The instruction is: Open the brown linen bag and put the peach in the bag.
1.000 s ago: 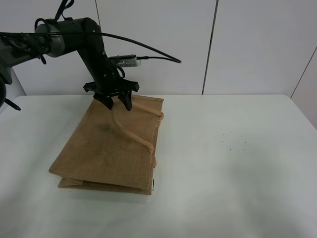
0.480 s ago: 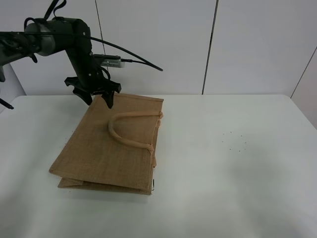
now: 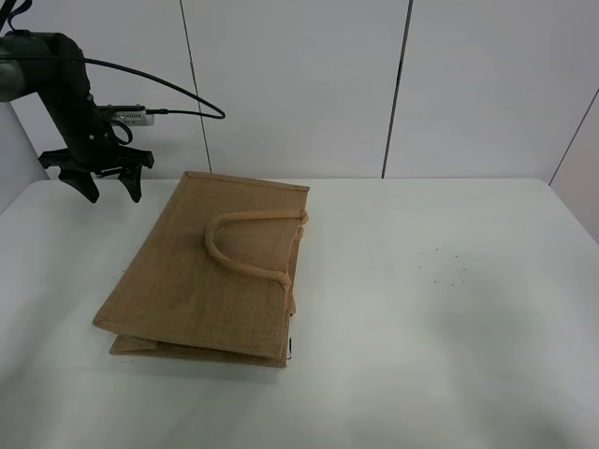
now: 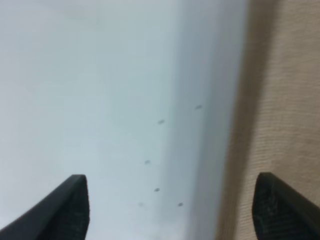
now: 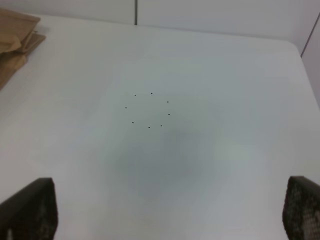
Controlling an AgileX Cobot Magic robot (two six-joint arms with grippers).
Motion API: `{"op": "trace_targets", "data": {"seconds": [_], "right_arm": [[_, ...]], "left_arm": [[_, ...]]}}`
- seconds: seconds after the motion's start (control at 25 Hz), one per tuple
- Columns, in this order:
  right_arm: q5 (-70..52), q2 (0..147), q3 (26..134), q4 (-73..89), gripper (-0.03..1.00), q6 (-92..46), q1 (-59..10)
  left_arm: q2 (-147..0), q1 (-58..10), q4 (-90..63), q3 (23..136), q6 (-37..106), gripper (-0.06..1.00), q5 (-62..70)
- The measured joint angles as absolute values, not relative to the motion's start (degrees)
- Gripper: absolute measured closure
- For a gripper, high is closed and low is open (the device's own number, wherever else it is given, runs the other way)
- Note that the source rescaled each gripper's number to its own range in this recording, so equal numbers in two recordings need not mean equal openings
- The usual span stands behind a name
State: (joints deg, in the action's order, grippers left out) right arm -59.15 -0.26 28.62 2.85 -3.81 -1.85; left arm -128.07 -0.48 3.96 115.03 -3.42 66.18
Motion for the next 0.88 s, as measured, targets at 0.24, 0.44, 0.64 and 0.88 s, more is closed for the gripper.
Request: {"op": "trace_targets", "data": {"seconds": [0.24, 0.44, 0.64, 0.88], "right_arm": [[-59.15, -0.32, 28.62, 2.85, -0.03, -3.81, -1.85], [-59.15, -0.32, 28.62, 2.85, -0.03, -3.81, -1.85], [-59.15, -0.32, 28.62, 2.85, -0.03, -3.81, -1.85], [-59.15, -0.32, 28.62, 2.9, -0.03, -3.81, -1.85]], "left_arm": [[-121.82, -0.3, 3.35, 106.82, -3.42, 0.05, 65.38], [-111.63, -0.47, 3.21, 94.87, -3.47, 0.05, 65.62], [-98.87, -0.47, 3.27, 81.33, -3.47, 0.05, 66.56], [-79.17, -0.47, 3.27, 65.27, -3.41, 0.05, 66.72]]}}
